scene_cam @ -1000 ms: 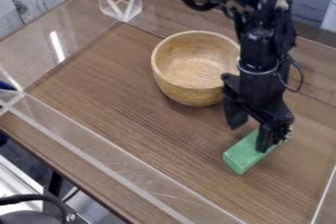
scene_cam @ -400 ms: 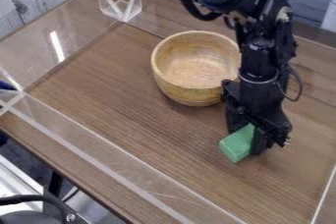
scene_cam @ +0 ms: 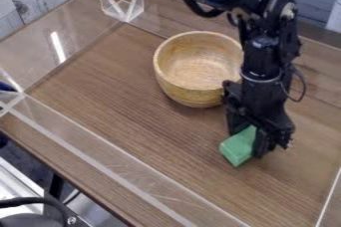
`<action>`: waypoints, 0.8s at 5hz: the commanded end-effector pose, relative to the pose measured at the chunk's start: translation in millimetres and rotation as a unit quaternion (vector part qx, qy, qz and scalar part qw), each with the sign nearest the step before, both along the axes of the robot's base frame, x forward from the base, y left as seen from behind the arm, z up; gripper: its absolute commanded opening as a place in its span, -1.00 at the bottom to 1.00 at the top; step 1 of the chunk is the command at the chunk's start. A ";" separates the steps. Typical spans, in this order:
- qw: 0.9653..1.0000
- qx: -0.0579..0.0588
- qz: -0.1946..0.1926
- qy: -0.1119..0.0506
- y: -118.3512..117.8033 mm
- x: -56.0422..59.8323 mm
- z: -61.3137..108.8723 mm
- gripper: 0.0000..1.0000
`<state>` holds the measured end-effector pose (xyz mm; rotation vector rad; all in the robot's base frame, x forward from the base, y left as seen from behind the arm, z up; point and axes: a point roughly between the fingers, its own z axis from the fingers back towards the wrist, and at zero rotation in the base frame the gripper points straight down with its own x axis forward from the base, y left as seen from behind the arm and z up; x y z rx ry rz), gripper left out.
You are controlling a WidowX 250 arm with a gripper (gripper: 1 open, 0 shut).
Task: Put the green block in the brown bowl
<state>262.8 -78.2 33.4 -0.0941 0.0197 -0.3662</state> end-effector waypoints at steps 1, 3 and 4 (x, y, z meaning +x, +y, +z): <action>0.999 -0.007 0.013 -0.051 1.2 15.5 38.3 -1.00; 0.993 0.006 0.060 -0.101 28.8 43.0 98.5 -1.00; 0.991 0.015 0.089 -0.104 58.6 56.8 103.7 -1.00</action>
